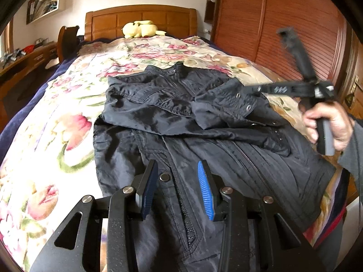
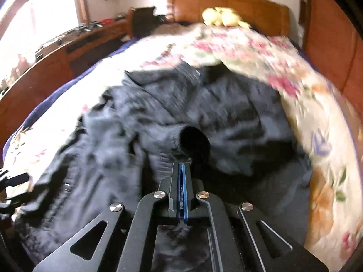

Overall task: Fold large clothes
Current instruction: 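Grasp the jacket side with the right gripper and fold it toward the zipper, then reach the left gripper to the other jacket side edge and grasp it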

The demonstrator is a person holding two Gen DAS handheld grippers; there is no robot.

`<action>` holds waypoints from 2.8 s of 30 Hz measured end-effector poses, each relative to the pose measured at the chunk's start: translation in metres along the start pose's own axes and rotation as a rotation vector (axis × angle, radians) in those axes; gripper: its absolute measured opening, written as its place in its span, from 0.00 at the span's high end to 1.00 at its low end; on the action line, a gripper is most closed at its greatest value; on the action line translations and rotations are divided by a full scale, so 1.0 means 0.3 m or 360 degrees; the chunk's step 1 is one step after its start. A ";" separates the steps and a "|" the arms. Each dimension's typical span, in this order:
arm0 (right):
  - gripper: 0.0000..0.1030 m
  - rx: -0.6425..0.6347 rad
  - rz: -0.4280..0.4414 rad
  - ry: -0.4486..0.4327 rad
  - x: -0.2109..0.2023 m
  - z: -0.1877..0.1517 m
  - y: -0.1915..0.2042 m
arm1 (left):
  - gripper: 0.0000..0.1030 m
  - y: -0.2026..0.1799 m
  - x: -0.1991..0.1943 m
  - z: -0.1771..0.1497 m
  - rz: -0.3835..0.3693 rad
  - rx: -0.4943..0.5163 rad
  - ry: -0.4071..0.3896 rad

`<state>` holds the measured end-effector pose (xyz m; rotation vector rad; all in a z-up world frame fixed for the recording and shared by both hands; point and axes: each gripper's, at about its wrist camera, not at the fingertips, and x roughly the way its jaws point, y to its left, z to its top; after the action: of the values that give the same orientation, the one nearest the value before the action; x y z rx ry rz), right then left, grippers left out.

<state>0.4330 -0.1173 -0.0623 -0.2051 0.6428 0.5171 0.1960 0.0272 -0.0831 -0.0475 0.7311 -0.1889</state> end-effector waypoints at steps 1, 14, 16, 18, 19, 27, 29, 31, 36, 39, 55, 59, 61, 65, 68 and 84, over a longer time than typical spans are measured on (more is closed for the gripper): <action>0.99 -0.0025 0.0018 -0.0031 -0.035 0.017 0.024 | 0.64 0.010 -0.002 0.002 0.0005 -0.0010 0.0000; 1.00 -0.0289 0.0201 -0.0166 -0.236 0.027 0.337 | 0.64 0.118 -0.017 0.007 0.0062 -0.0114 -0.0026; 1.00 -0.0244 0.0128 -0.0165 -0.226 0.023 0.309 | 0.64 0.115 -0.012 0.005 0.0062 -0.0106 -0.0020; 0.98 -0.0179 0.0014 -0.0132 -0.197 0.023 0.261 | 0.64 0.109 -0.006 0.005 0.0060 -0.0097 -0.0014; 0.90 -0.0153 -0.0058 -0.0102 -0.174 0.027 0.233 | 0.64 0.106 -0.005 0.005 0.0059 -0.0092 -0.0012; 0.24 0.0129 -0.0277 0.0155 0.074 -0.083 -0.032 | 0.64 0.092 0.010 0.003 0.0056 -0.0070 0.0007; 0.24 0.0224 -0.0258 0.0225 0.136 -0.113 -0.075 | 0.64 0.089 0.014 0.001 0.0058 -0.0064 0.0013; 0.24 0.0337 -0.0167 0.0258 0.182 -0.145 -0.119 | 0.64 0.087 0.016 -0.001 0.0057 -0.0061 0.0017; 0.89 0.0195 -0.0075 0.0245 0.190 -0.150 -0.077 | 0.64 0.086 0.016 -0.002 0.0056 -0.0062 0.0018; 0.90 0.0119 0.0075 0.0125 0.104 -0.106 -0.014 | 0.64 0.088 0.014 -0.002 0.0054 -0.0068 0.0018; 0.49 -0.0042 0.0276 0.0093 -0.240 -0.078 0.284 | 0.64 0.114 0.020 0.007 0.0057 -0.0102 0.0013; 0.46 -0.0084 0.0096 0.0043 -0.304 -0.133 0.226 | 0.64 0.098 0.036 0.011 0.0043 -0.0092 0.0021; 0.46 -0.0033 0.0032 0.0031 -0.306 -0.167 0.166 | 0.64 0.083 0.044 0.012 0.0037 -0.0077 0.0026; 0.46 -0.0009 -0.0143 0.0060 -0.272 -0.251 0.053 | 0.64 0.052 0.069 0.013 0.0026 -0.0043 0.0049; 0.46 0.0016 -0.0230 0.0103 -0.223 -0.319 -0.017 | 0.64 0.033 0.097 0.015 -0.0002 -0.0032 0.0083; 0.43 0.0165 -0.0211 0.0000 -0.066 -0.470 -0.088 | 0.62 -0.050 0.277 -0.052 0.0032 0.0116 0.0346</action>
<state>0.3601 -0.1952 -0.1602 -0.1488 0.6498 0.3551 0.2437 -0.0027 -0.1477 0.0503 0.9406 -0.2033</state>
